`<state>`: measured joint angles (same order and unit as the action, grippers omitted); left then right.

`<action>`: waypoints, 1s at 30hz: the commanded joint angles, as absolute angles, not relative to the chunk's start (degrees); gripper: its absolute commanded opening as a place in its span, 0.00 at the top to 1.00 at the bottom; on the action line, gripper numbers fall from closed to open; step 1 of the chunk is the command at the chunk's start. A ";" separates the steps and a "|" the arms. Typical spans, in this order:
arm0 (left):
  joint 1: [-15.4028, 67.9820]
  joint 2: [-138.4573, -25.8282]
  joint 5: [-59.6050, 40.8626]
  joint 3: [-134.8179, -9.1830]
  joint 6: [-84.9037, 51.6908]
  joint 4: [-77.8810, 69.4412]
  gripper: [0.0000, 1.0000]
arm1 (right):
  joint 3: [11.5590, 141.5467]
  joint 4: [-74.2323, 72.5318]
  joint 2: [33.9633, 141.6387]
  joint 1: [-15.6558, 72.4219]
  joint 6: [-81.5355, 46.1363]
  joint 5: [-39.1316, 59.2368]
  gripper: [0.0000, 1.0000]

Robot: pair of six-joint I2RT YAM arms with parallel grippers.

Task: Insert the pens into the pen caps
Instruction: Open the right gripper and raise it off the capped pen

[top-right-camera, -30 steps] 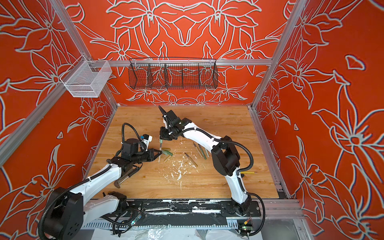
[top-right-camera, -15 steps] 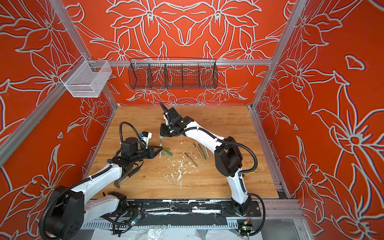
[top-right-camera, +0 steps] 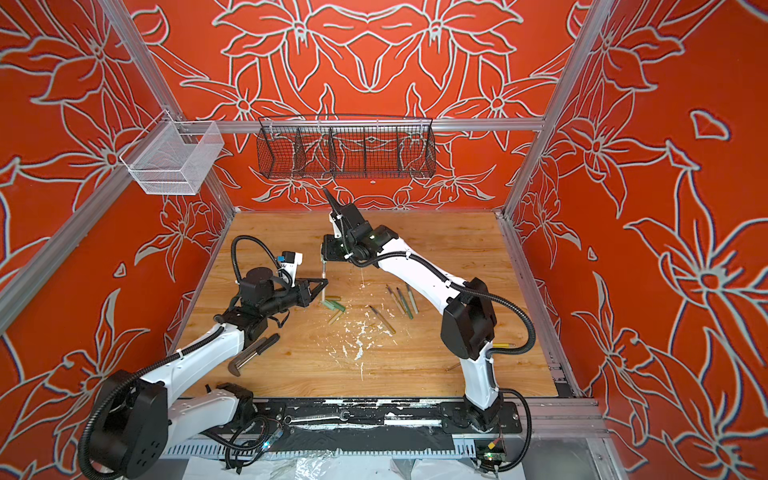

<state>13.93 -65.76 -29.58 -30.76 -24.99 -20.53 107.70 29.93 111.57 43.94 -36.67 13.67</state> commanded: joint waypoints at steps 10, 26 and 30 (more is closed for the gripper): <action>16.61 -62.90 -20.55 -34.41 -18.95 -33.58 1.00 | 101.79 32.23 105.29 44.91 -34.85 15.40 0.93; 18.24 -67.73 -20.17 -38.31 -17.25 -42.45 1.00 | 99.27 32.48 102.57 45.01 -31.93 18.73 0.94; 18.32 -67.48 -18.64 -38.80 -16.05 -42.45 1.00 | 99.58 34.58 102.39 45.08 -30.67 18.72 0.95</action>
<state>18.79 -68.45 -23.46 -34.11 -17.47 -30.50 101.60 23.16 102.41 43.11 -31.99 12.86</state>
